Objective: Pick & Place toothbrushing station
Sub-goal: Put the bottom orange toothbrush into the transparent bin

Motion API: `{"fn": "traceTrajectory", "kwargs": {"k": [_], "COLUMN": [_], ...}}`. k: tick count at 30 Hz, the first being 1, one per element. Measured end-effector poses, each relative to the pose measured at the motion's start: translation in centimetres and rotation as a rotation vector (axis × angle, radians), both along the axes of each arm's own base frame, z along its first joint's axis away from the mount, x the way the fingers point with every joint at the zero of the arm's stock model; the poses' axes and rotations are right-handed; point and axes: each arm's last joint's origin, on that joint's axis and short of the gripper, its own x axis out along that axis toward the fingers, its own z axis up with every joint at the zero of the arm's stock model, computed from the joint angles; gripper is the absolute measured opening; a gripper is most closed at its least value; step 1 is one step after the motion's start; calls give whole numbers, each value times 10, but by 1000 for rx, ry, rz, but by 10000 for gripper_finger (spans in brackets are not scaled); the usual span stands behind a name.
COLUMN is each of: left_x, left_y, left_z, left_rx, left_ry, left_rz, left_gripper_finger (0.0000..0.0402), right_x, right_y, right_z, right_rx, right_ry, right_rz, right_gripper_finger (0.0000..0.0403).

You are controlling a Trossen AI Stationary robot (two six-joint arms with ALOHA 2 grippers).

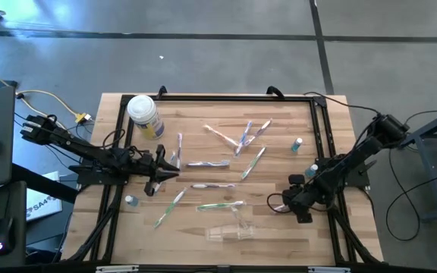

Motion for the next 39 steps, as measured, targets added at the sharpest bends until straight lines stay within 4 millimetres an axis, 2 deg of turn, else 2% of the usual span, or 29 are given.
{"fn": "traceTrajectory", "kwargs": {"k": [4, 10, 19, 24, 28, 32, 39], "left_x": [0, 0, 0, 0, 0, 0, 0], "left_y": [0, 0, 0, 0, 0, -1, -2], "left_z": [-2, -2, -2, -2, -2, -2, -2], "left_rx": [5, 5, 13, 13, 13, 12, 9], "left_ry": [18, 17, 16, 16, 16, 16, 16], "left_rz": [2, 3, 3, 3, 1, -23, -63], "left_gripper_finger": [77, 77, 77, 77, 77, 77, 77], "right_x": [4, 6, 12, 30, 34, 23, -2], "right_y": [2, 3, 6, 19, 31, 34, 51], "right_z": [2, 3, 9, 42, 75, 101, 137], "right_rx": [-7, -11, -14, -14, -79, -185, -256], "right_ry": [-37, -58, -100, -188, -212, -165, -219], "right_rz": [9, 5, -59, -52, -63, -174, -192], "right_gripper_finger": [145, 25, 18, 17, 17, 17, 17]}}
